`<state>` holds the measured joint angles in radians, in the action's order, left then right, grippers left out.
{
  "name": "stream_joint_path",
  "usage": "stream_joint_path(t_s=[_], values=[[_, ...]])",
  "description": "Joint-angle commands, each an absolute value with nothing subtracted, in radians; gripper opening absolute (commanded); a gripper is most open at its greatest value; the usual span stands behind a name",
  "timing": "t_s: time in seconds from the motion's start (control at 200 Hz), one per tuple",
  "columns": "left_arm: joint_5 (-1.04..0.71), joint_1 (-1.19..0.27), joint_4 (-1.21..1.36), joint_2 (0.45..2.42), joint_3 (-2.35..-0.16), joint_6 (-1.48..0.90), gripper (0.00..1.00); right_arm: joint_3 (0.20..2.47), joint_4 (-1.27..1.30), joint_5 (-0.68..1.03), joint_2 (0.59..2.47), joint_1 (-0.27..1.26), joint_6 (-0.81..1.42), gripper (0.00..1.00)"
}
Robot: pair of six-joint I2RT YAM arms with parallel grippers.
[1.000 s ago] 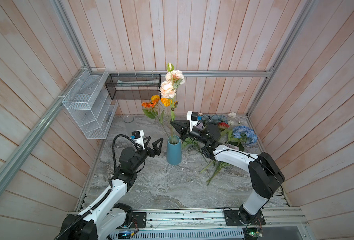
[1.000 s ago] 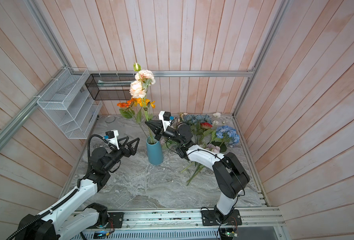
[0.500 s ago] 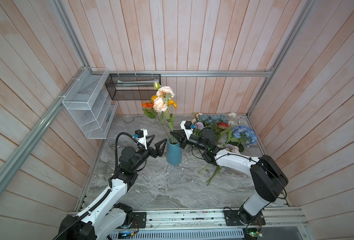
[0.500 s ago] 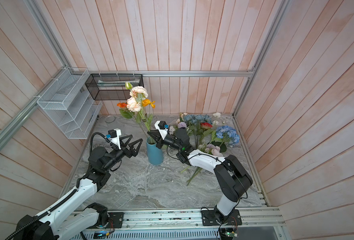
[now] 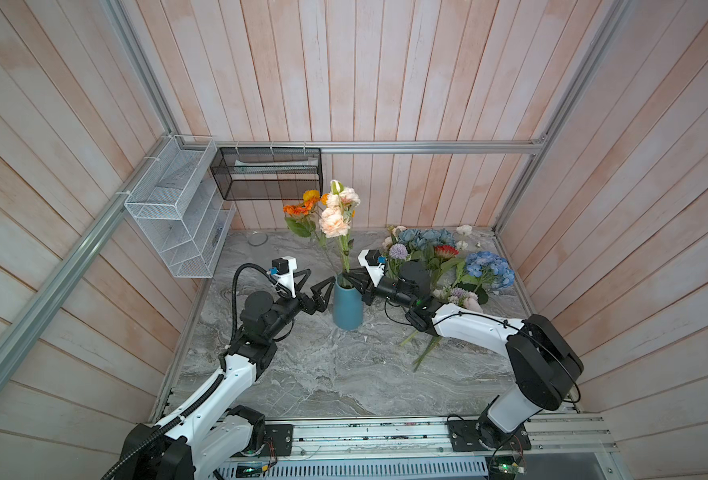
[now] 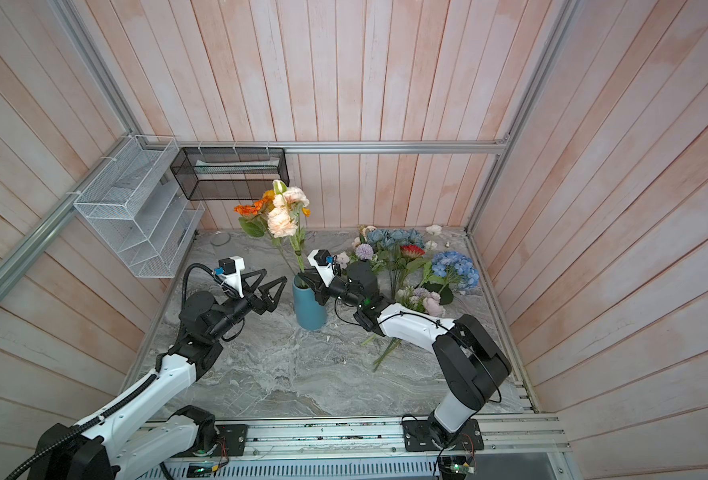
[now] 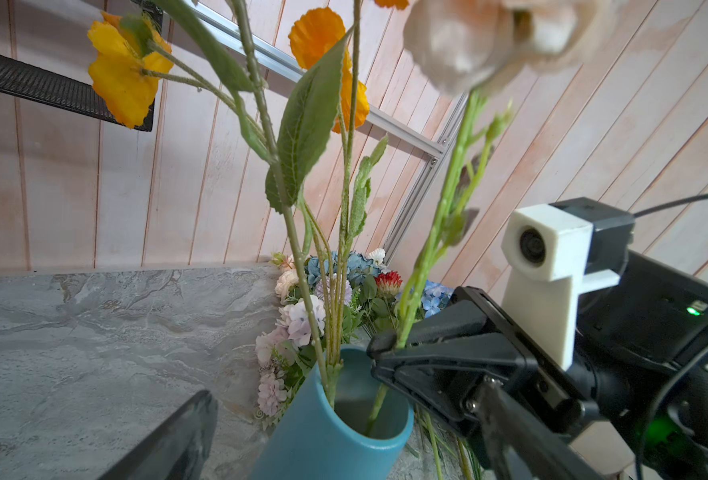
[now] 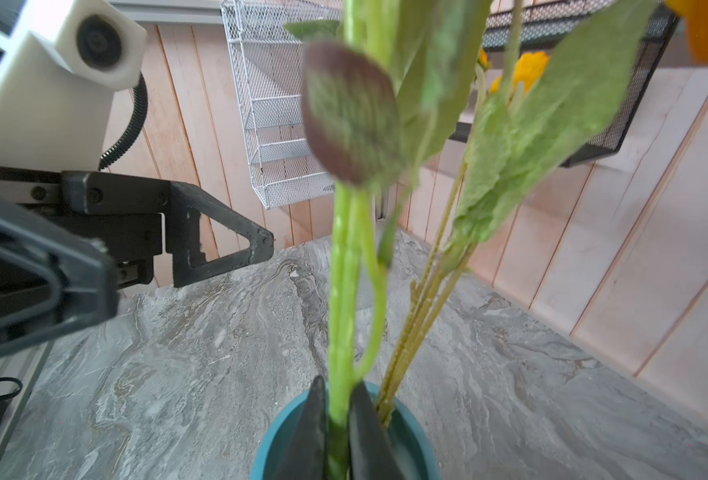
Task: Arrange the flowers into the vase
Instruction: 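Lower the peach rose stem into the teal vase beside the other flowers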
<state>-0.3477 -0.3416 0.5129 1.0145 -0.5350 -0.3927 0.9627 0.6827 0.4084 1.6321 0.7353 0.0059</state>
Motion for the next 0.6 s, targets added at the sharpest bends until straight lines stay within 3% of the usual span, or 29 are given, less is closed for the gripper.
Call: stream_joint_path(t_s=[0.0,0.28,0.595], values=[[-0.355,-0.346,0.520,1.017,-0.565,-0.390,1.00,0.958,0.625,0.366,1.614,0.751,-0.028,0.16],[-0.351,-0.346,0.515,1.018,-0.565,-0.393,1.00,0.955,0.562,0.341,1.597,0.759,-0.048,0.16],[-0.349,-0.345,0.513,1.019,-0.564,-0.399,1.00,0.990,0.495,0.325,1.562,0.760,-0.063,0.32]])
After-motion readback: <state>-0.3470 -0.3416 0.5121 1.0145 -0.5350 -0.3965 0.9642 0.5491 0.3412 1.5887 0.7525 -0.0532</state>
